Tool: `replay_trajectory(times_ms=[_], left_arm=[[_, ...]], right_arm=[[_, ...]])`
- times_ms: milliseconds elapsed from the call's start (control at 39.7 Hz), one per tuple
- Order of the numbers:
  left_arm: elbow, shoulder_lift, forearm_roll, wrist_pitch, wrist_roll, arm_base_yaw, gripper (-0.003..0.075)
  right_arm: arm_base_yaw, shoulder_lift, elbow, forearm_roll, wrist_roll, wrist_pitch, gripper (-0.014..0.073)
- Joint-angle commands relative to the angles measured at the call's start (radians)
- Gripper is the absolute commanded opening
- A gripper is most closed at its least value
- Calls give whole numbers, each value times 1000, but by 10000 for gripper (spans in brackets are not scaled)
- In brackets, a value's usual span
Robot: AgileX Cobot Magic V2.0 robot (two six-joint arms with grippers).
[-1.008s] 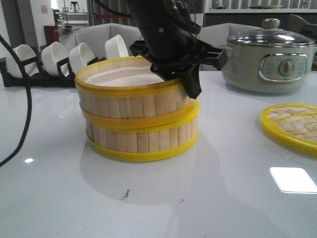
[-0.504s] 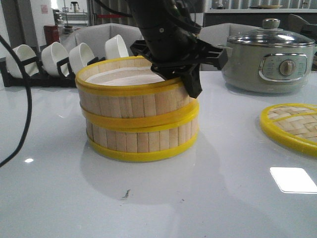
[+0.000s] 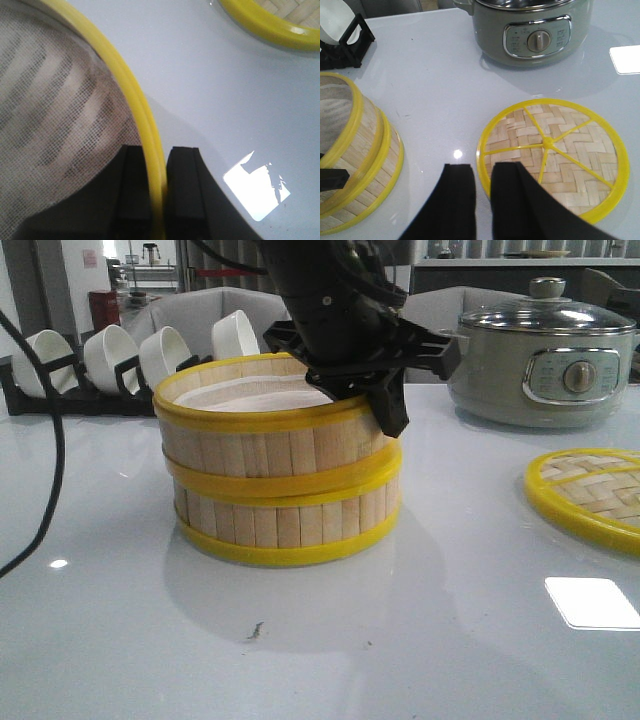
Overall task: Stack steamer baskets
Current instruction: 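Lower the held basket onto the middle basket and open the left gripper, then raise the left gripper away from the stacked baskets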
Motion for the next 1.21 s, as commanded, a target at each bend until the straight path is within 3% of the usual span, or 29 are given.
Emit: replay_trajectory(times_ms=[0,151,428,882,1185], left_arm=[[-41,-58,-21,-90,3,-6,85],[-41,-58,-21,-76,3,-6,127],[-41,-58,-21,-54,3,-6,331],[-43,-120,6,-35,3,8,337],[-125,-210,25,-8,-23,35,337]], right_arm=[[-2,-7,-37,0,-6,-82,241],[-2,-7,-37,0,-6,-82,241],[-2,-7,-37,0,-6,-82,241],[-2,-7,-37,0,-6,-82,241],[-2,-7,-37,0,-6,-82,241]])
